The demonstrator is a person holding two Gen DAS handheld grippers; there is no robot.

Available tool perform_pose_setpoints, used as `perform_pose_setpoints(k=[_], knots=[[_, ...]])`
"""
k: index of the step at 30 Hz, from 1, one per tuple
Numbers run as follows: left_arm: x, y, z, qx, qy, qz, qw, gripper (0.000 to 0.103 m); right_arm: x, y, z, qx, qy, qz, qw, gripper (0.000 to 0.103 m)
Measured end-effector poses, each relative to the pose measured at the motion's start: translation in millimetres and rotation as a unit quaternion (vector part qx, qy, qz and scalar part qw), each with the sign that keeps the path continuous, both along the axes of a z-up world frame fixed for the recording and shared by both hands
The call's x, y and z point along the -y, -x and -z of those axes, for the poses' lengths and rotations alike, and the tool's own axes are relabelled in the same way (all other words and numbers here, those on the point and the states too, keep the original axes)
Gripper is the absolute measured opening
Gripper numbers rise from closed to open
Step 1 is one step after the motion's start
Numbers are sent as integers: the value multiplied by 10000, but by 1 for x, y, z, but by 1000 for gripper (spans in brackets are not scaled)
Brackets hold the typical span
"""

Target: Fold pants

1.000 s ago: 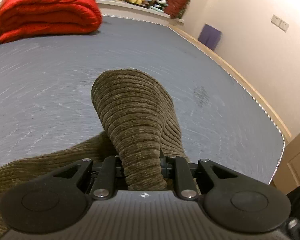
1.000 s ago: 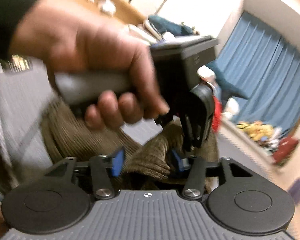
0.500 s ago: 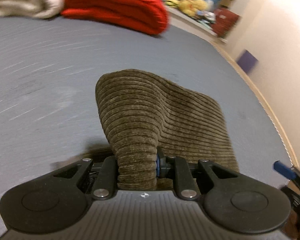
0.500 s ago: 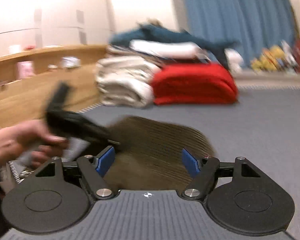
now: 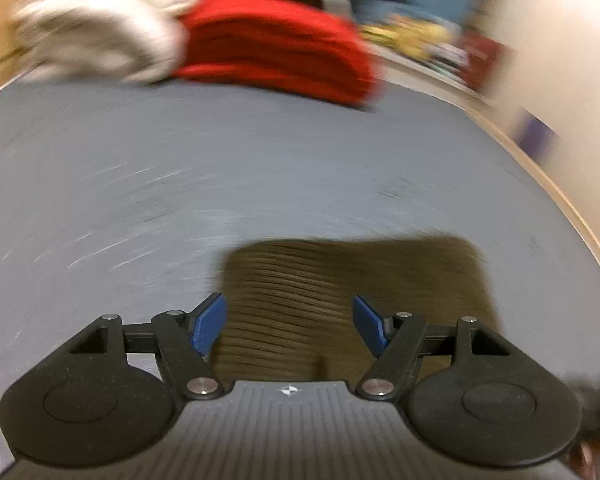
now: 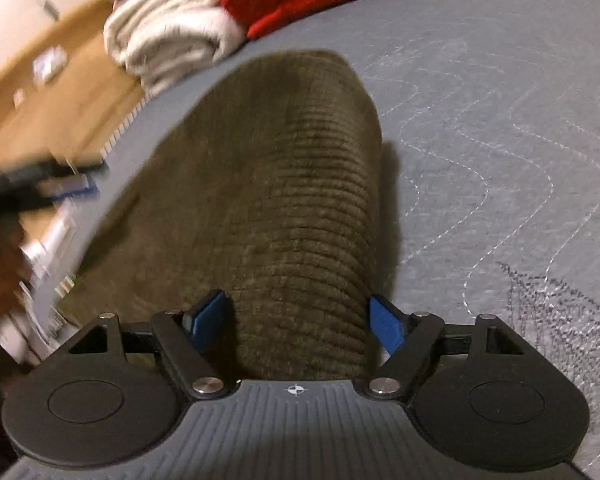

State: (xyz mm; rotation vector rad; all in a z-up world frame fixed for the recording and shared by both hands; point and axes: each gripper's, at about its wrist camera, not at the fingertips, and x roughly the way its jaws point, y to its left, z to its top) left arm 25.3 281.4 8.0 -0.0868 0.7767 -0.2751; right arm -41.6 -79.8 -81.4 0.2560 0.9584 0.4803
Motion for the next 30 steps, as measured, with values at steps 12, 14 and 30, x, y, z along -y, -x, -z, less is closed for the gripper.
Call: perform_pose_setpoints(k=[12,14,30], knots=[[57,81,46,-188,-2069,2825,9365,74,34,-56,-22,-14,-1153,1248,9855,76],[46,74,38,-142,-1815,2887,9399,74,31,-78,-19,-63,-1209,1311,9840,78],[10,-2,30,-108,-1047,672,9922,28,35,-138,37,-344,-1459,2053,9671,59]])
